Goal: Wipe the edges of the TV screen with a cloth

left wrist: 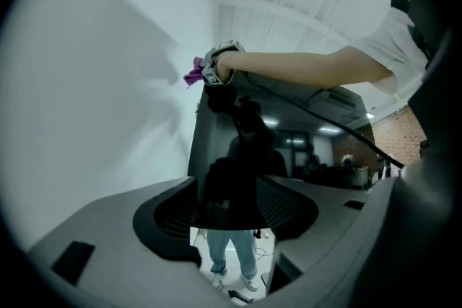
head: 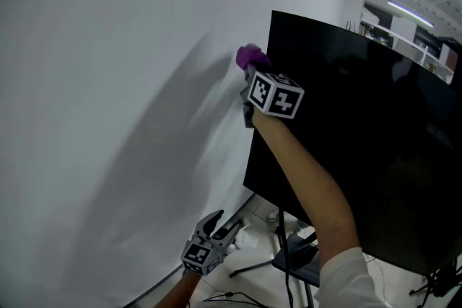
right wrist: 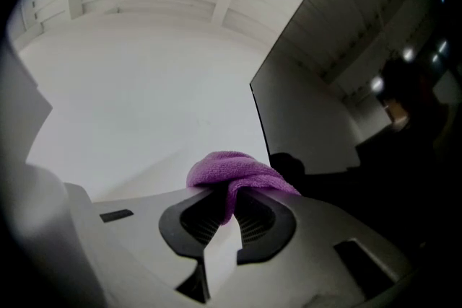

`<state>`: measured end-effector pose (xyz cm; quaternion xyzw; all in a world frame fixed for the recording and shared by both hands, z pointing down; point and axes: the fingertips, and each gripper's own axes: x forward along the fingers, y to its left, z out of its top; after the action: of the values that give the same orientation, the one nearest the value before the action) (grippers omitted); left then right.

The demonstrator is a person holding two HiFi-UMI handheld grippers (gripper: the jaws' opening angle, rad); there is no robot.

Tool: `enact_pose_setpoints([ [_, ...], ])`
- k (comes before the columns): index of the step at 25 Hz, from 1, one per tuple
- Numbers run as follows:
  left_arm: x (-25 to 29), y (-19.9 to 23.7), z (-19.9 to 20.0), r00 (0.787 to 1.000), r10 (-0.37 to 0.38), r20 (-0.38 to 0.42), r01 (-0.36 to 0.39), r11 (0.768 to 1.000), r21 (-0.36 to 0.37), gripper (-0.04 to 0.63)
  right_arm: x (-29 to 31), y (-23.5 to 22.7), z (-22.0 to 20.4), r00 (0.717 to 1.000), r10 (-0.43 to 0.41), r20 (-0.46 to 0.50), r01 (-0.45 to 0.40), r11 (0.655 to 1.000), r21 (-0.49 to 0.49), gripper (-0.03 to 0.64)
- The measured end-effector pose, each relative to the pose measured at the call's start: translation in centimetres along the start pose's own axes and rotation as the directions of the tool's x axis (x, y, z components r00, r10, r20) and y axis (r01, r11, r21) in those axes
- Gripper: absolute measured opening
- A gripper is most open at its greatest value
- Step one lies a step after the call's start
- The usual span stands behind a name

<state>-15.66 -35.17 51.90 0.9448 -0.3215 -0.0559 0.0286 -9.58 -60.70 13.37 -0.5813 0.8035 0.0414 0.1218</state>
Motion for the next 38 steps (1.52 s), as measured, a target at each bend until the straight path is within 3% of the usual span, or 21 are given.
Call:
enact_pose_setpoints([
  [4,0.2,0.1,0.0,1.000,-0.011,0.005,0.011,1.000,0.003,0.232,1.2,0.7,5.3,1.000,0.013,0.022,-0.013,1.000,-0.022,0.044],
  [8,0.2,-0.1,0.4,1.000,-0.007,0.018,0.008,1.000,-0.022,0.232,2.0,0.8,8.2,1.000,0.012,0.022,-0.012,1.000,-0.006,0.044],
  [11,0.3,-0.3,0.9,1.000,0.012,0.022,-0.011,0.999,-0.045,0.232,2.0,0.6,10.0,1.000,0.008,0.019,-0.007,0.998,-0.056,0.044],
  [14,0.2,-0.5,1.0,1.000,0.006,0.022,-0.007,1.000,0.018,0.232,1.6,1.1,12.3,0.999,0.009,0.033,-0.005,0.994,-0.106,0.044],
  [20,0.9,-1.6,2.1,0.995,-0.082,0.050,0.079,0.995,0.055,0.232,-0.5,1.3,16.1,0.998,-0.032,0.056,0.045,0.968,-0.249,0.044],
  [27,2.6,-6.4,2.5,0.975,-0.217,0.054,0.213,0.975,0.071,0.232,-7.7,-1.3,18.2,0.993,-0.097,0.066,0.113,0.946,-0.304,0.044],
  [32,6.6,-12.9,1.8,0.940,-0.340,0.036,0.337,0.939,0.065,0.232,-14.5,-5.8,20.6,0.986,-0.143,0.080,0.163,0.922,-0.352,0.044],
  [38,8.1,-25.3,1.6,0.847,-0.532,0.011,0.530,0.845,0.072,0.232,-27.9,-10.7,24.9,0.960,-0.247,0.131,0.279,0.870,-0.405,0.044],
])
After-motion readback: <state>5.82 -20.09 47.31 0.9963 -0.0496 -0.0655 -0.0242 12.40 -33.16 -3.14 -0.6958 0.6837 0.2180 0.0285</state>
